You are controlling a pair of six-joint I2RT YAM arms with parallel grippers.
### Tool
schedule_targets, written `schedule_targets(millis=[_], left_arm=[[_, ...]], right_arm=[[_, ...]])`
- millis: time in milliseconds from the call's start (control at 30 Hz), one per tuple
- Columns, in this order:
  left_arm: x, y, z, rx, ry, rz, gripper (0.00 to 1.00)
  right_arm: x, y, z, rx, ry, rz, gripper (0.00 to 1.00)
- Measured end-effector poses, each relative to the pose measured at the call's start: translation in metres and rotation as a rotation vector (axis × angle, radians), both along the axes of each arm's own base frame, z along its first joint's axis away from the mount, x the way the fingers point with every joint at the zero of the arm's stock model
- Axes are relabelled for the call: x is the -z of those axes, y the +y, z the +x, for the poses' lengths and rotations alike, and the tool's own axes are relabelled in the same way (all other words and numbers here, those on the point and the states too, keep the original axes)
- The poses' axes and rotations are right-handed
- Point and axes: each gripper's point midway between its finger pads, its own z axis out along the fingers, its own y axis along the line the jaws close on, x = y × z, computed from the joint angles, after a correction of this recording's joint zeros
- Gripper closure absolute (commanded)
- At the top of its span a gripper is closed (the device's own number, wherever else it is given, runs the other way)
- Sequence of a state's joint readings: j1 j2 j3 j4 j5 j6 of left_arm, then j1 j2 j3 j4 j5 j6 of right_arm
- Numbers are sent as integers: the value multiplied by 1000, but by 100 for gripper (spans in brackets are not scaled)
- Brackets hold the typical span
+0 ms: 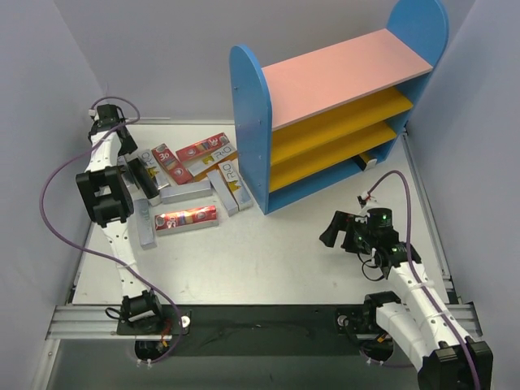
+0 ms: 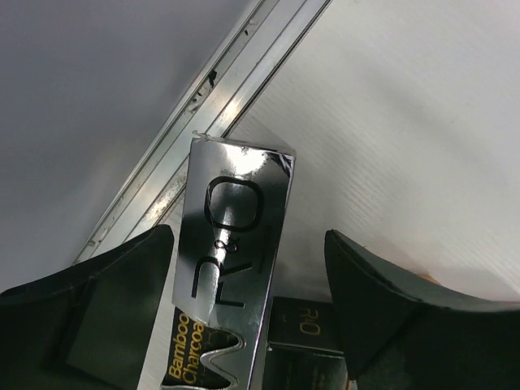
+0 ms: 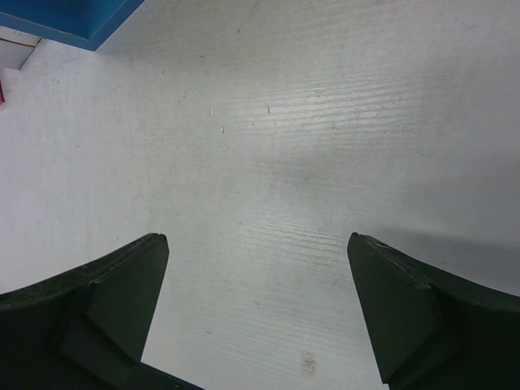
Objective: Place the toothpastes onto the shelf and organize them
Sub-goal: Pick up the toothpaste from the center of the board.
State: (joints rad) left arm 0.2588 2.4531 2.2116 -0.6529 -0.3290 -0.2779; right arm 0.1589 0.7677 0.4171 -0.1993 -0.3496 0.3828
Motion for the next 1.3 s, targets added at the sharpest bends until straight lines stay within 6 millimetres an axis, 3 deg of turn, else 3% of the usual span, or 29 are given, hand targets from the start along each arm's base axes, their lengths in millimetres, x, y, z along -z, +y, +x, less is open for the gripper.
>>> schedule_targets(millis=[133, 167, 300, 567, 733, 933, 1033, 1100, 1300], left_arm=[[20, 2, -4, -2, 42, -39, 36], [25, 2, -6, -2, 54, -52, 45], [30, 0, -11, 4, 76, -72, 59], [23, -5, -23, 6, 111, -85, 61], [-11, -8, -37, -17, 103, -86, 64], [-95, -20, -57, -69, -31, -104, 65], [-127, -37, -78, -84, -94, -146, 66], [-137, -57, -97, -84, -115, -191, 67], [-129, -142, -151, -27, -124, -364, 68]], right_arm=[[7, 1, -2, -15, 31, -8, 1], [8, 1, -2, -18, 35, -9, 1], [9, 2, -3, -28, 45, -5, 1], [9, 6, -3, -46, 43, 4, 1], [2, 10, -3, -61, 12, 16, 1], [-9, 16, -3, -89, -37, 36, 1], [-17, 20, -3, -101, -71, 51, 1], [-23, 23, -3, -109, -93, 63, 1], [-38, 36, -3, -130, -162, 123, 1]])
